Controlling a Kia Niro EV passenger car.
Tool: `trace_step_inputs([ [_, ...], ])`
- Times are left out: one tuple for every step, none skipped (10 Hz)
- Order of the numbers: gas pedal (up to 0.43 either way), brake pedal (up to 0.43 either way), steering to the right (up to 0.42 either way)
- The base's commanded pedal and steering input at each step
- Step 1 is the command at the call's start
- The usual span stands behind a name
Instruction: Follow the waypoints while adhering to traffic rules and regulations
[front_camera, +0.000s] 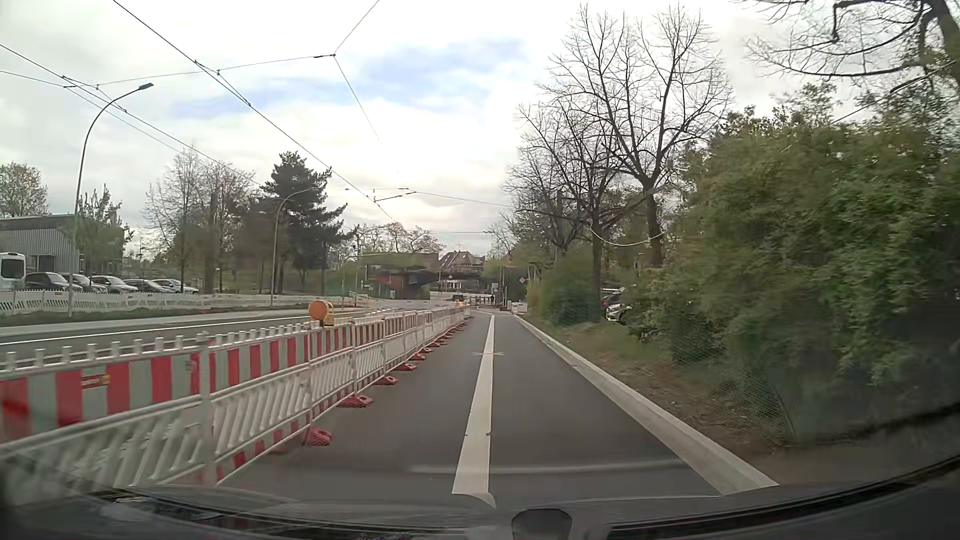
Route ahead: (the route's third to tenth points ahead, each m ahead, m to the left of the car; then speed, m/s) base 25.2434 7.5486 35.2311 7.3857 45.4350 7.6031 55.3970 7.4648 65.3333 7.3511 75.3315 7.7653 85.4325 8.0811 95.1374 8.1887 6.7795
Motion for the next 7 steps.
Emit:
trace_step_inputs([
  [0.039,0.000,0.003],
  [0.039,0.000,0.003],
  [0.039,0.000,0.003],
  [0.039,0.000,0.002],
  [0.039,0.000,0.002],
  [0.039,0.000,0.002],
  [0.039,0.000,0.002],
])
